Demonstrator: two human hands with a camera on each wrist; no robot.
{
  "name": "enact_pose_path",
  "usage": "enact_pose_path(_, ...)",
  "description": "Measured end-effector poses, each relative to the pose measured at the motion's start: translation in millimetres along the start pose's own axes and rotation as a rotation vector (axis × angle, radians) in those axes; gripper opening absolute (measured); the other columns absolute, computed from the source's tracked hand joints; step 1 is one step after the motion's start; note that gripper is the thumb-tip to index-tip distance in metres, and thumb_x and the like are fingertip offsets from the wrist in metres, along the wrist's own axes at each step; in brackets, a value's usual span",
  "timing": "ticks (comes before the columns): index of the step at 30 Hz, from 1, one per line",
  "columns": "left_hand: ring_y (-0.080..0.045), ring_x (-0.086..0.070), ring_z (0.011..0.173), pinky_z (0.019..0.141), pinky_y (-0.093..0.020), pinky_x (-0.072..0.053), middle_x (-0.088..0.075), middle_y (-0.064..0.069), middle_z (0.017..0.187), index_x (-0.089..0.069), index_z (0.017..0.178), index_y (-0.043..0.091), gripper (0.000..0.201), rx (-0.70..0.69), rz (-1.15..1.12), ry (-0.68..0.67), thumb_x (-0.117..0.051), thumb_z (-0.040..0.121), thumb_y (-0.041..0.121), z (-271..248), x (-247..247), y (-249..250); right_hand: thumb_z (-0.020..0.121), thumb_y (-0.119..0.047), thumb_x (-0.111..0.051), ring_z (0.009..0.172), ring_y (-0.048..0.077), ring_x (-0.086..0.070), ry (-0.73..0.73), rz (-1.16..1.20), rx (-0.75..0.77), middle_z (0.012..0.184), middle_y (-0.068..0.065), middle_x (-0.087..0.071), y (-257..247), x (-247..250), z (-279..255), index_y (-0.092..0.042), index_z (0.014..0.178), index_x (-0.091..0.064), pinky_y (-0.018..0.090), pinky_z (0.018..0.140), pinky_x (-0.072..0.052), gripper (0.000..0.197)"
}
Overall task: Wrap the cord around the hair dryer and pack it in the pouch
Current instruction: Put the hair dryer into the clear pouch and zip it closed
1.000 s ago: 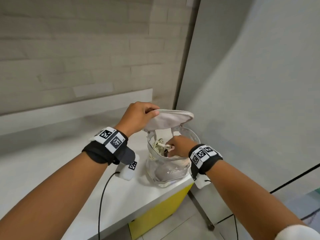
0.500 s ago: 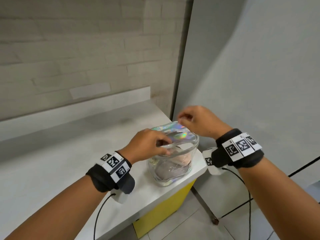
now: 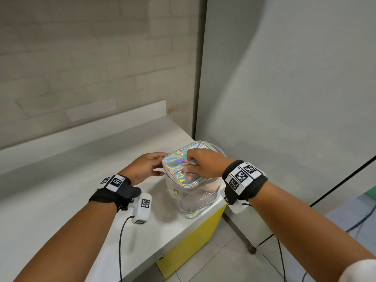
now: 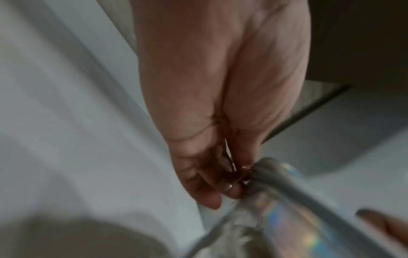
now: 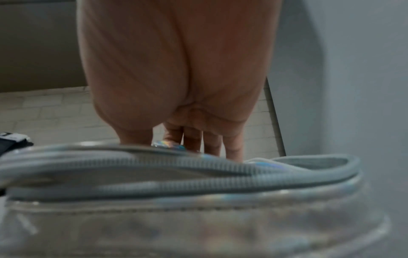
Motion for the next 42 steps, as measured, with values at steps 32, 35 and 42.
enact_pose_path(32, -0.03, -0.064, 0.076, 0.058, -0.03, -0.032, -0.068, -0.005, 0.085, -0.07, 0.084, 0.015, 0.038, -0.479, 1.472, 0.242, -0.041, 0.098, 0.037, -66.0, -105.3, 5.2, 0.096, -0.043, -0.047, 0.092, 0.034, -0.063, 0.247, -0.193, -0.17, 0.096, 0.016, -0.069, -4.9, -41.2, 22.0, -0.006, 0.087, -0.067, 0.031, 0.067, -0.035, 0.043)
enact_pose_path(35, -0.027, -0.062, 0.088, 0.066, -0.033, -0.04, -0.066, 0.0, 0.092, -0.066, 0.09, 0.018, 0.041, -0.417, 1.451, 0.104, -0.036, 0.1, 0.044, -68.7, -99.0, 16.7, 0.093, -0.042, -0.053, 0.09, 0.033, -0.061, 0.232, -0.134, -0.163, 0.093, 0.017, -0.069, -4.7, -37.0, 17.9, -0.01, 0.082, -0.067, 0.029, 0.065, -0.032, 0.036)
enact_pose_path(42, -0.022, -0.053, 0.116, 0.094, -0.039, -0.043, -0.061, 0.001, 0.12, -0.056, 0.123, 0.023, 0.039, -0.275, 1.127, 0.214, -0.061, 0.089, 0.041, -14.5, -61.4, 44.4, 0.088, -0.01, -0.049, 0.094, 0.038, -0.06, 0.519, 0.035, -0.089, 0.1, 0.016, -0.067, 16.6, 5.4, 25.2, -0.009, 0.101, -0.066, 0.039, 0.074, -0.046, 0.022)
Point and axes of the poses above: each hand's wrist, its own z-axis towards the middle knuckle, its own x-axis out of the back of the hand, y = z × x, the point moved 1 cm from there along z, towards the middle knuckle
